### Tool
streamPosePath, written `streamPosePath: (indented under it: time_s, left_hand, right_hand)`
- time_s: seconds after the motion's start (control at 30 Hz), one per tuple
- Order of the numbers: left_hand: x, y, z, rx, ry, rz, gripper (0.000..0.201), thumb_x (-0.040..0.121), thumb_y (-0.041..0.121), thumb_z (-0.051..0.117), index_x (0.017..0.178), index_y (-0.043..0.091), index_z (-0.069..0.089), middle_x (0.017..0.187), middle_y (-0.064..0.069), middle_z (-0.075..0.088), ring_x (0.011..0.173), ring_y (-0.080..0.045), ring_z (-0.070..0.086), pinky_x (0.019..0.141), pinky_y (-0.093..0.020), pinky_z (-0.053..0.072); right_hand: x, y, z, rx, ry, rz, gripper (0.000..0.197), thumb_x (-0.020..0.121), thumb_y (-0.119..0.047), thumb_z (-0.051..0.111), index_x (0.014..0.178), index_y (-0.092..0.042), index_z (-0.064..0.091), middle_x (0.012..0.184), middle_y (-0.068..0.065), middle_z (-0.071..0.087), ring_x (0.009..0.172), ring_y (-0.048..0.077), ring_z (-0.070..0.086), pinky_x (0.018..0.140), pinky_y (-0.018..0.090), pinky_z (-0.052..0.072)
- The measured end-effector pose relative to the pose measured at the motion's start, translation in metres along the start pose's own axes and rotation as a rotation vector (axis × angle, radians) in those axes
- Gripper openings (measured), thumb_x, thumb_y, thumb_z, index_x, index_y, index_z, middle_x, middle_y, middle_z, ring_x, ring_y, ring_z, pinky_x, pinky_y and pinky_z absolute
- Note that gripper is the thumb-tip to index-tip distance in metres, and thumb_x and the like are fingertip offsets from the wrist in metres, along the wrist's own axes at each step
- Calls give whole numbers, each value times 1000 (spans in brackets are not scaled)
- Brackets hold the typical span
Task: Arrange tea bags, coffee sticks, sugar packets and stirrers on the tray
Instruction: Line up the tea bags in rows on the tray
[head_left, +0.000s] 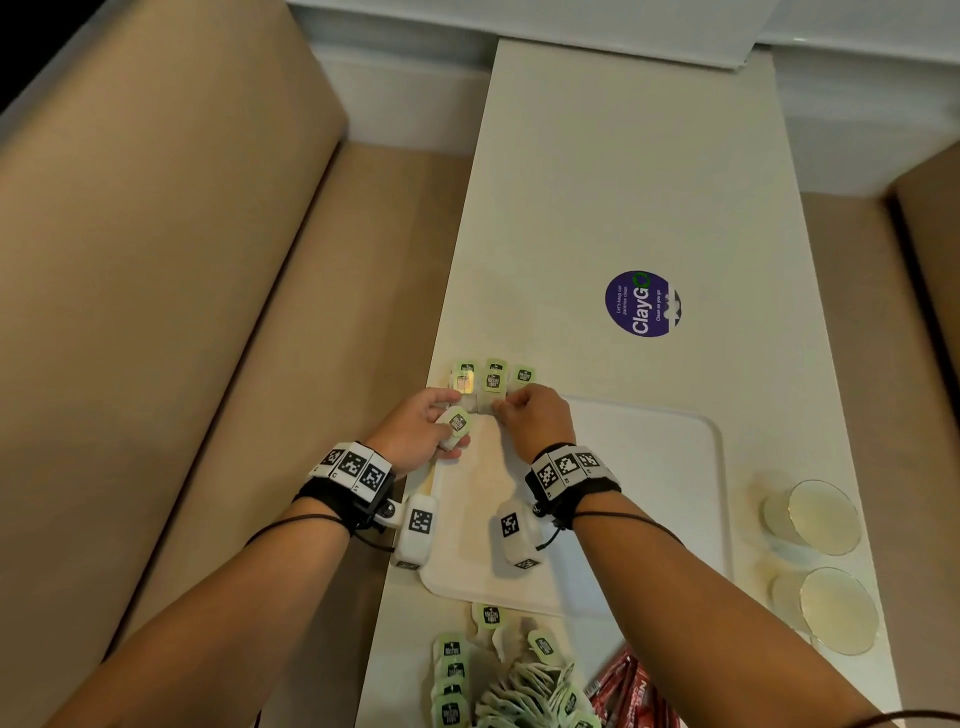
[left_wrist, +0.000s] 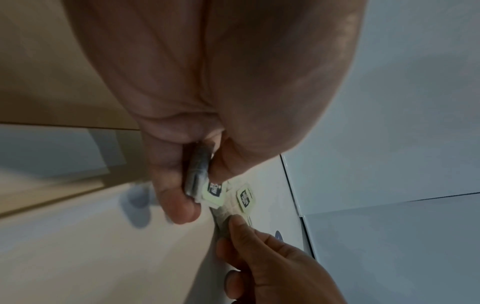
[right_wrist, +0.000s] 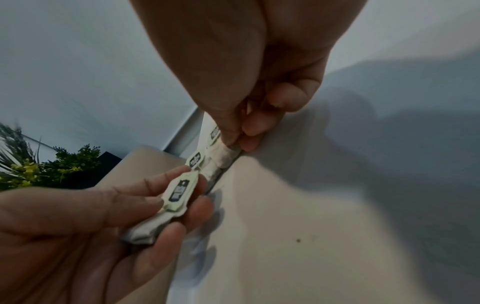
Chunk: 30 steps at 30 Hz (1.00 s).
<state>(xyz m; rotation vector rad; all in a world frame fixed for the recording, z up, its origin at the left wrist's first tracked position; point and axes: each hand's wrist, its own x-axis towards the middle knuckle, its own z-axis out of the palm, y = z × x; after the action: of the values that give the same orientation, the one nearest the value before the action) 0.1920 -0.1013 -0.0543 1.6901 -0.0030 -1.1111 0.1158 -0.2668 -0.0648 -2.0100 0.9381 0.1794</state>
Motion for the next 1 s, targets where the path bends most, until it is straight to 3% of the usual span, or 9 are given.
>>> streamPosePath:
  time_s: [0.13,0.2,0.4,0.5,0.6,0.7,0.8,0.9,1.0]
  left_hand:
    - [0,-3,-2,-30,32,27,39,97,-11,51,130,9,52,110,-16,67,93,-28,73,85,-47,59]
    - [0,-4,-2,-46,54,52,34,97,-6,57,127,8,56,105,-12,72,94,-27,73,86,-46,58]
    - [-3,4,9,-86,98,129,23,95,-1,63,115,10,63,90,-1,74,71,-3,69,64,-18,53]
    - [-2,6,15,-118,86,129,19,95,1,63,105,16,66,93,-3,76,83,-13,68,81,-31,57]
    - [0,10,17,-98,76,150,17,95,4,65,104,17,66,98,-7,75,92,-21,66,91,-40,56]
    - [5,13,15,105,141,258,15,91,8,71,102,18,68,93,-2,71,83,-13,66,82,-28,57]
    - [12,11,9,348,196,346,19,85,9,77,97,21,69,90,3,67,73,-6,59,77,-20,51]
    - [19,10,3,591,202,392,23,83,7,77,98,21,69,86,6,60,70,-4,52,74,-21,46]
    - [23,11,-1,754,166,428,27,81,4,76,98,23,68,86,6,57,73,-8,52,74,-24,44]
  right_hand:
    - [-8,4,0,74,27,21,19,91,-36,69,90,-21,58,88,-7,63,84,15,59,69,27,42]
    - [-16,5,2,117,-4,-44,20,93,-38,67,92,-19,62,81,-10,62,77,10,58,64,21,39]
    - [-41,7,10,159,-182,-206,19,94,-35,65,77,-26,66,70,-11,62,66,5,55,67,24,42]
    - [-42,8,9,148,-135,-223,27,96,-30,64,70,-27,58,64,-11,53,60,4,47,62,22,37]
    - [-37,12,4,136,-104,-204,23,98,-29,64,79,-16,65,68,-9,57,63,4,47,63,21,37]
    - [-26,17,-5,123,-62,-158,23,97,-32,64,91,-11,71,80,-1,68,72,10,56,71,24,40]
    - [-13,21,-15,101,-2,-116,28,97,-30,65,85,-5,70,81,9,70,75,20,61,71,30,45]
    - [-3,25,-22,75,12,-68,28,98,-28,64,92,-2,73,91,14,75,88,28,68,81,35,54]
    - [2,28,-24,74,-1,-15,21,98,-25,62,101,-9,76,105,7,76,97,23,69,84,28,50]
